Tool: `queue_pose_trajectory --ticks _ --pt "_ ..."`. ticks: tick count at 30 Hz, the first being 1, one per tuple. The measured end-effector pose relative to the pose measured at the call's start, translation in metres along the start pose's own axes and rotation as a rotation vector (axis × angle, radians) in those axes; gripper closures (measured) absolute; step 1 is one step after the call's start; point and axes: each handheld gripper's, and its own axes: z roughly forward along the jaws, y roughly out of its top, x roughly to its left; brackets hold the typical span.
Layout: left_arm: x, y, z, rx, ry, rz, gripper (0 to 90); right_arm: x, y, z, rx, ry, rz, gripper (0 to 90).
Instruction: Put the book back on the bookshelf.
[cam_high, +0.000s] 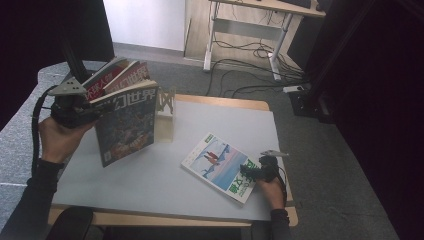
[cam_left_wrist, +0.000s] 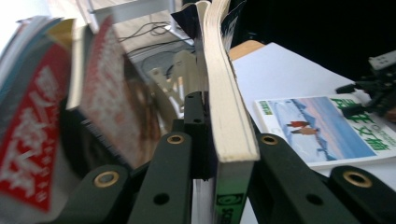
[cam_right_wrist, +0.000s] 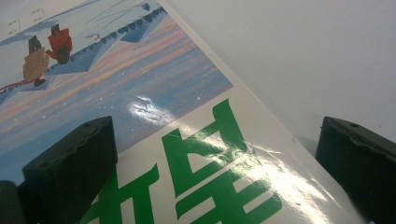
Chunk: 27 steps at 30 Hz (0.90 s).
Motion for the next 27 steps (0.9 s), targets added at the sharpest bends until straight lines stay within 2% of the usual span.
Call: queue_pose_trajectory --ticks 7,11,18,27 --pt "0.010 -0.005 0.001 0.003 0.070 -0.039 82.6 0.000 0.000 0.000 0.000 0.000 0.000 0.0" --pt "0.016 -0.005 0.009 0.001 0.085 -0.060 82.6 0.000 0.000 0.000 0.001 0.000 0.001 0.0" --pt "0.021 -0.001 0.028 -0.006 0.105 -0.069 82.6 0.000 0.000 0.000 0.001 0.000 0.001 0.0" --pt "0.032 0.002 0.048 -0.033 0.145 -0.099 82.6 0.000 0.000 0.000 0.004 0.001 0.000 0.0"
